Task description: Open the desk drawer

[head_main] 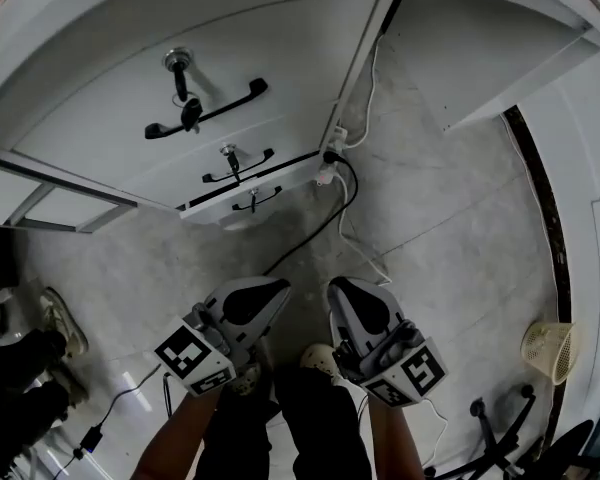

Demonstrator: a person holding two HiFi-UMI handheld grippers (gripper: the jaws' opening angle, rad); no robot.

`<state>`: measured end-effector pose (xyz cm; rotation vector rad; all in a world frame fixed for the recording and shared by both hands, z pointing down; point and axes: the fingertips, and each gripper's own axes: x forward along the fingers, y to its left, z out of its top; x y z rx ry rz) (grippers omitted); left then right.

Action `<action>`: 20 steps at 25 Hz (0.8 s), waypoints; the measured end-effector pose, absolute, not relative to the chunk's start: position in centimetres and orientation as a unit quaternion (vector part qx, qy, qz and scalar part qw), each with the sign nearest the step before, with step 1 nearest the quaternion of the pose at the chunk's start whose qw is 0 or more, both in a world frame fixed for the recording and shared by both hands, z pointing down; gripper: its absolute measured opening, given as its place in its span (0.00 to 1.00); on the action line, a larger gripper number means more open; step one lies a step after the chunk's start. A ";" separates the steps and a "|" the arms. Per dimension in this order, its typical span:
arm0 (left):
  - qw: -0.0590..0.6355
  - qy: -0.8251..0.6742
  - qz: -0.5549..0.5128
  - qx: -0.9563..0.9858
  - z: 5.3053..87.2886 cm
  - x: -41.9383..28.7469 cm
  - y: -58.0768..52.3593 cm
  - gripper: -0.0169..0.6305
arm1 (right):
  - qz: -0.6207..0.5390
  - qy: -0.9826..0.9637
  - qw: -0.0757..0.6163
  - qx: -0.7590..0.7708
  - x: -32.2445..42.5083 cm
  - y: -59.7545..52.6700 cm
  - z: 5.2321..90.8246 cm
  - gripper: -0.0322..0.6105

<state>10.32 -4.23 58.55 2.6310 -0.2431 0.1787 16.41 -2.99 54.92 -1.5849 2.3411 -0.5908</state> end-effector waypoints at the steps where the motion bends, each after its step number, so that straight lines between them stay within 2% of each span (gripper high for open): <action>1: 0.238 -0.088 0.073 0.965 59.8 10.4 -4.3 0.04 | -0.202 0.807 0.126 -0.541 16.3 -3.1 56.0 0.08; 12: 0.198 -0.055 0.094 0.974 70.5 11.4 -5.3 0.04 | -0.198 0.807 0.131 -0.540 16.0 -3.9 67.7 0.08; 20: 0.199 -0.037 0.056 0.978 74.9 12.2 -7.9 0.04 | -0.188 0.807 0.152 -0.540 16.0 -6.8 72.6 0.08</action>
